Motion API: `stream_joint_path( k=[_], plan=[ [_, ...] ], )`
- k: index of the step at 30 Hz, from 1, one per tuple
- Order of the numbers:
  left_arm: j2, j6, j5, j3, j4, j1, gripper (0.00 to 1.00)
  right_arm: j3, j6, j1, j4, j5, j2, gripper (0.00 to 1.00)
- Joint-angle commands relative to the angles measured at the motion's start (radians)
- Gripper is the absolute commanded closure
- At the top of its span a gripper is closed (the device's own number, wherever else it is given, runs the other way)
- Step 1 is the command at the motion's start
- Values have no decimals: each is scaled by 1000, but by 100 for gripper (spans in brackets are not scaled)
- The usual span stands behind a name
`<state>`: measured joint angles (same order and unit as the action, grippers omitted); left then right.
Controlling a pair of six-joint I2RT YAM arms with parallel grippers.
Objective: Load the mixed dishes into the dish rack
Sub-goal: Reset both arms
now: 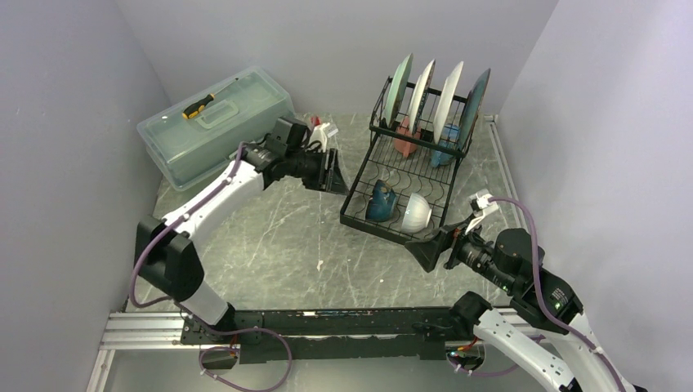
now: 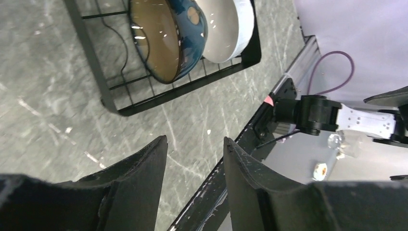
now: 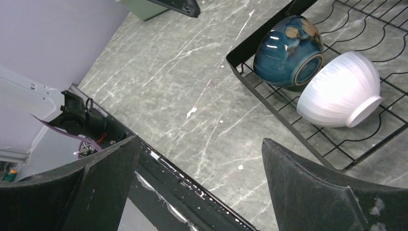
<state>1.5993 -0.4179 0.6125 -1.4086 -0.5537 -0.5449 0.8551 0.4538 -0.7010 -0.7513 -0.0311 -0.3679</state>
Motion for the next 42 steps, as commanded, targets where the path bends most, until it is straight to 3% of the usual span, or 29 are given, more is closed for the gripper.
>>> stream_joint_path(
  k=[1, 4, 8, 10, 12, 13, 22, 33, 37, 42],
  plan=[
    [-103, 83, -148, -37, -121, -4, 48, 3, 3, -2, 21, 30, -15, 0],
    [-161, 107, -221, -32, -168, -4, 47, 10, 1, -2, 8, 66, -23, 0],
    [-251, 127, -317, -22, -224, -4, 38, 19, -11, -2, -8, 112, -45, 0],
    [-291, 131, -354, -17, -249, -4, 27, 22, -21, -2, -14, 144, -64, 0],
    [-331, 134, -386, -10, -270, -4, 3, 30, -23, -2, -26, 183, -94, 0],
    [-350, 134, -400, -7, -281, -3, 1, 35, -23, -2, -31, 200, -109, 0],
    [-507, 109, -554, 53, -371, -4, 1, 90, -44, -2, -44, 400, -206, 0],
    [-738, 91, -641, 258, -290, -4, 0, 104, -85, 13, 21, 621, -251, 0],
    [-796, 87, -651, 319, -238, -4, 1, 99, -115, 88, 61, 574, -275, 0],
    [-842, 79, -671, 360, -197, -4, 1, 57, -135, 292, 145, 401, -275, 0]
  ],
)
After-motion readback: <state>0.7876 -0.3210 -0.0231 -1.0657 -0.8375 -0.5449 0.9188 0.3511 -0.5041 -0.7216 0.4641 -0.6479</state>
